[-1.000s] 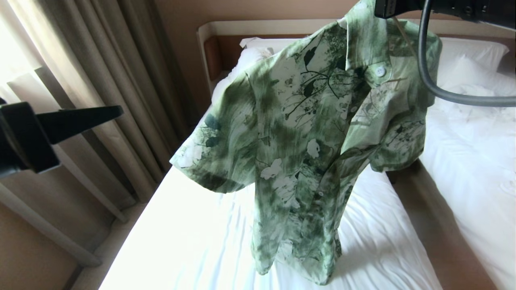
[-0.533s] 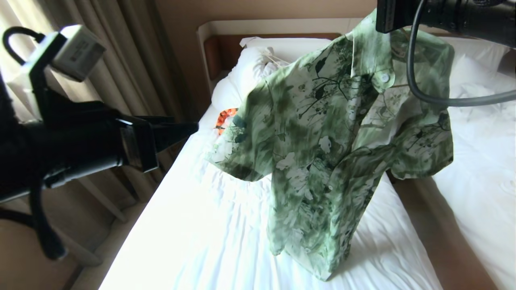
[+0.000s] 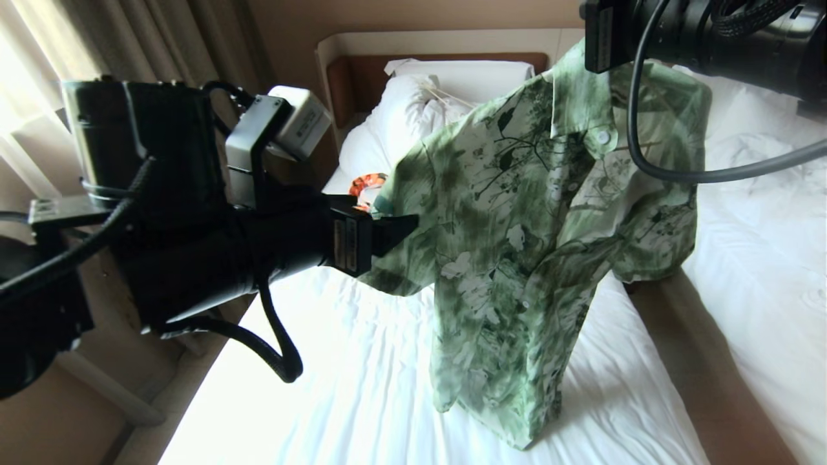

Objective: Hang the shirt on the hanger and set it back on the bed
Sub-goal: Take the clothes hanger out of the clothes

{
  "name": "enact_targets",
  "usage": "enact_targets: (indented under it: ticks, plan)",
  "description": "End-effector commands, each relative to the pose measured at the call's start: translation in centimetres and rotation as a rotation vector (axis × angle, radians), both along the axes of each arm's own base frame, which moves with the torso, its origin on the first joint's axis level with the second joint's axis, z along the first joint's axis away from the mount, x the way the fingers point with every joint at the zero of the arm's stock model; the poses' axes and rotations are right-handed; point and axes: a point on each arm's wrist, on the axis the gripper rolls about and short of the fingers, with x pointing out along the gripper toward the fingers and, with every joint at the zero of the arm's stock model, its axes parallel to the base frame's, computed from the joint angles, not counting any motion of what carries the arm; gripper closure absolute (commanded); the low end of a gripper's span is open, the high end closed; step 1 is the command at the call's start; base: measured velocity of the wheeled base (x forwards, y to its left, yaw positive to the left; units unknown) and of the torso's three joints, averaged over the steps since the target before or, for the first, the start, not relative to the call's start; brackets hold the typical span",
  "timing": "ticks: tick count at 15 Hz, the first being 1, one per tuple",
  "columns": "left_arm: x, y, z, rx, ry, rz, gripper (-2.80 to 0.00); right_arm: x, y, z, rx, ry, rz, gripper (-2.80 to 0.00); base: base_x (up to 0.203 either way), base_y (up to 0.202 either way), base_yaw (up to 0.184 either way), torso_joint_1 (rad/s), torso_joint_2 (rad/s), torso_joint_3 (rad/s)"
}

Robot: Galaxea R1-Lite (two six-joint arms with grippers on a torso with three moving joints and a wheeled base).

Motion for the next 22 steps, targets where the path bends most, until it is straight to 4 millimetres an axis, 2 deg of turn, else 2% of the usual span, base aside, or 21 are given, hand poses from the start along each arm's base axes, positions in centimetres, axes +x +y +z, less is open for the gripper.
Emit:
enact_targets:
  ticks: [1,5,6,10,16,21,22]
  plan:
    - [0.1,-0.9,-0.7,0.016,0.017,-0.022,-2.8,0.2,-0.1,0.0,-0.004,-0.002,-0.009,0.0,0.0,0.0,0.0,0.0,0.0,0.0]
    - [1.0,-2.0,-1.7,0.04,0.041,-0.023,-2.8,0.0,-0.2,0.3,-0.001,-0.01,-0.007,0.0,0.0,0.0,0.0,0.0,0.0,0.0]
    - [1.2,-2.2,-1.7,0.04,0.042,-0.023,0.0,0.0,-0.2,0.3,-0.001,-0.01,-0.008,0.0,0.0,0.0,0.0,0.0,0.0,0.0]
    - [1.4,-2.2,-1.6,0.035,0.039,-0.018,0.0,-0.1,-0.2,0.3,0.0,-0.011,-0.009,0.0,0.0,0.0,0.0,0.0,0.0,0.0]
    - [0.6,-1.0,-0.5,-0.042,0.045,0.02,0.0,-0.3,-0.4,0.5,0.003,-0.017,-0.009,0.0,0.0,0.0,0.0,0.0,0.0,0.0]
    - [-0.1,0.9,-1.9,-0.018,0.078,0.055,0.0,-0.2,-0.7,0.7,0.006,-0.023,-0.018,0.0,0.0,0.0,0.0,0.0,0.0,0.0]
    - [-0.2,1.5,-3.2,0.01,0.11,0.072,0.0,-0.3,-0.8,1.0,0.013,-0.033,-0.021,0.0,0.0,0.0,0.0,0.0,0.0,0.0]
